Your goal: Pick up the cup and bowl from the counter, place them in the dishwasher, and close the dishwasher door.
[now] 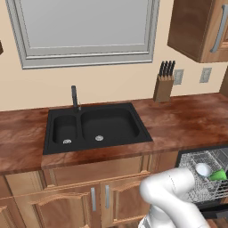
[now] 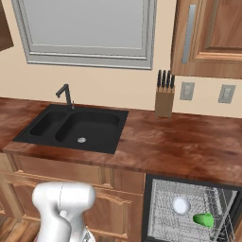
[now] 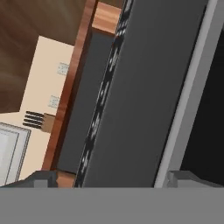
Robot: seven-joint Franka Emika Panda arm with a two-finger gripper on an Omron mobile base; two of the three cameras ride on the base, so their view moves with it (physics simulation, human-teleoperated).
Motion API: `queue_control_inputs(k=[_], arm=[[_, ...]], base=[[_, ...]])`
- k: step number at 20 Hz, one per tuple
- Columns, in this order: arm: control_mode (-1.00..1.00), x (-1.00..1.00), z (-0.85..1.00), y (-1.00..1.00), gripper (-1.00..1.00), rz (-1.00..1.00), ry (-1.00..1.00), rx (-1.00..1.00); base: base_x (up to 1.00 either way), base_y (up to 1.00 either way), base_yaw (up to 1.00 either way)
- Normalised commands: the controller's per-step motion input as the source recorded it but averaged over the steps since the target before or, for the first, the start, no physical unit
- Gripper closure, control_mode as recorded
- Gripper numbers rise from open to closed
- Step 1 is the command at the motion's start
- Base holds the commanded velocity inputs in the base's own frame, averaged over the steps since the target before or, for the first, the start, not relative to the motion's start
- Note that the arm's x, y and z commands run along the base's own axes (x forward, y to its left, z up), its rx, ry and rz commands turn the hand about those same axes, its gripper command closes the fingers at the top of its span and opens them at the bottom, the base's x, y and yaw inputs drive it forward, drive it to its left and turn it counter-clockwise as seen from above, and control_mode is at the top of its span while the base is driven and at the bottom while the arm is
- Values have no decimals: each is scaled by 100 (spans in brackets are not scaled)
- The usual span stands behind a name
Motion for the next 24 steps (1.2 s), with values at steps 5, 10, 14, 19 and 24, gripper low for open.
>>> queue_control_inputs(k=[5, 10, 14, 19, 24], arm=[[-100, 2, -48, -17, -100, 0, -6, 2], [-100, 14, -45, -14, -100, 0, -5, 0], [-100, 23, -43, -9, -100, 0, -5, 1], [-100, 26, -43, -8, -100, 0, -4, 3], [-100, 20, -41, -9, -100, 0, -5, 2]], base=[[0, 0, 0], [0, 0, 0], [0, 0, 0], [0, 0, 0], [0, 0, 0]])
